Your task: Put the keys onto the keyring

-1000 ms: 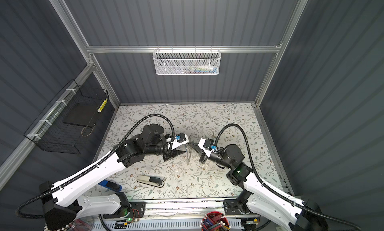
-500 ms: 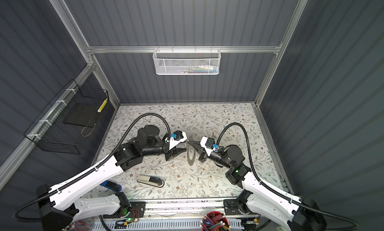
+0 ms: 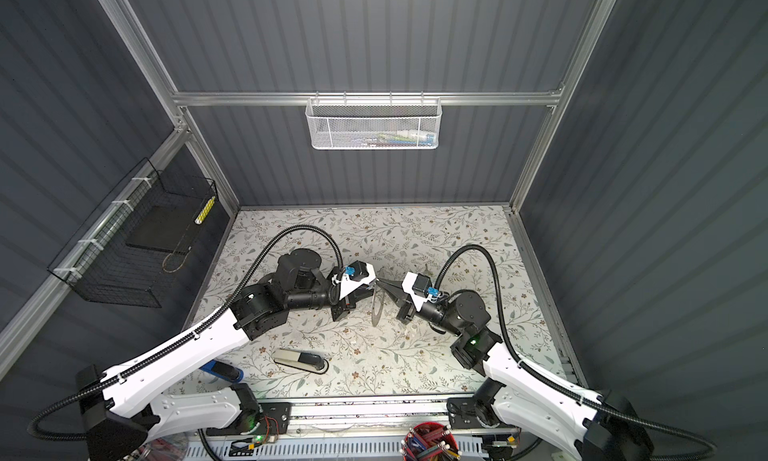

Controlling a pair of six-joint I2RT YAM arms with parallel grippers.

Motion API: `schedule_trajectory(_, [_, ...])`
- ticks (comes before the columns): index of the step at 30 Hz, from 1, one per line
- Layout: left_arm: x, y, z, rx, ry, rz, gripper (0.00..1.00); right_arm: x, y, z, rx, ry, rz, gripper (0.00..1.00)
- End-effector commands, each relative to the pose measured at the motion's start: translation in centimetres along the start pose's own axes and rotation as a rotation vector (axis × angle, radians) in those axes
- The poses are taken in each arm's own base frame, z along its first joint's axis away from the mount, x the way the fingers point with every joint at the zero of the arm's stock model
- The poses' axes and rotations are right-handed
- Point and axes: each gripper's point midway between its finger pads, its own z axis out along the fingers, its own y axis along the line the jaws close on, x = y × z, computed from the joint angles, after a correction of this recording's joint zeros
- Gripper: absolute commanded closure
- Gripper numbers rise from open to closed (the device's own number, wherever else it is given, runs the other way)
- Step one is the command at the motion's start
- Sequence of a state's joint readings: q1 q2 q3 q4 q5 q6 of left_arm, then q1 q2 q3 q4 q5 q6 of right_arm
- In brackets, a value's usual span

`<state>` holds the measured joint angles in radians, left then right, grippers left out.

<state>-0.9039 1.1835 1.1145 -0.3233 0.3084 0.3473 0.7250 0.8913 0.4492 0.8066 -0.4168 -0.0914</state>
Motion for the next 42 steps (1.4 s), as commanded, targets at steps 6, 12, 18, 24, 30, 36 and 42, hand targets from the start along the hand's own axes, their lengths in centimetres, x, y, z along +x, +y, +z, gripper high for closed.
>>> schedule_trajectory(6, [-1.0, -1.7, 0.2, 0.129, -0.007, 0.033, 1.0, -1.5, -0.3, -0.4, 0.011, -0.069, -0.018, 1.0])
schedule_trajectory(12, [-0.9, -2.6, 0.6, 0.198, -0.001, 0.029, 1.0, -1.5, -0.2, -0.5, 0.004, -0.079, -0.017, 1.0])
schedule_trajectory(18, [-1.6, -2.9, 0.4, 0.224, -0.022, 0.037, 1.0, -1.2, -0.1, -0.6, 0.003, -0.075, -0.01, 1.0])
schedule_trajectory(24, [-1.1, -0.5, -1.4, 0.049, 0.004, 0.057, 0.62, -1.3, 0.4, -1.3, -0.024, -0.094, -0.012, 1.0])
schedule_trajectory(30, [-1.3, 2.0, -4.7, -0.068, -0.01, 0.057, 0.56, -1.5, 0.6, -1.6, -0.044, -0.116, -0.009, 1.0])
schedule_trajectory(36, [-2.3, 1.8, -4.6, -0.026, -0.04, 0.068, 0.59, -1.8, 1.0, -1.2, -0.078, -0.125, 0.002, 1.0])
schedule_trajectory(42, [-3.4, 0.7, -3.4, 0.086, -0.096, 0.063, 0.62, -1.9, 1.3, -1.0, -0.104, -0.123, 0.014, 1.0])
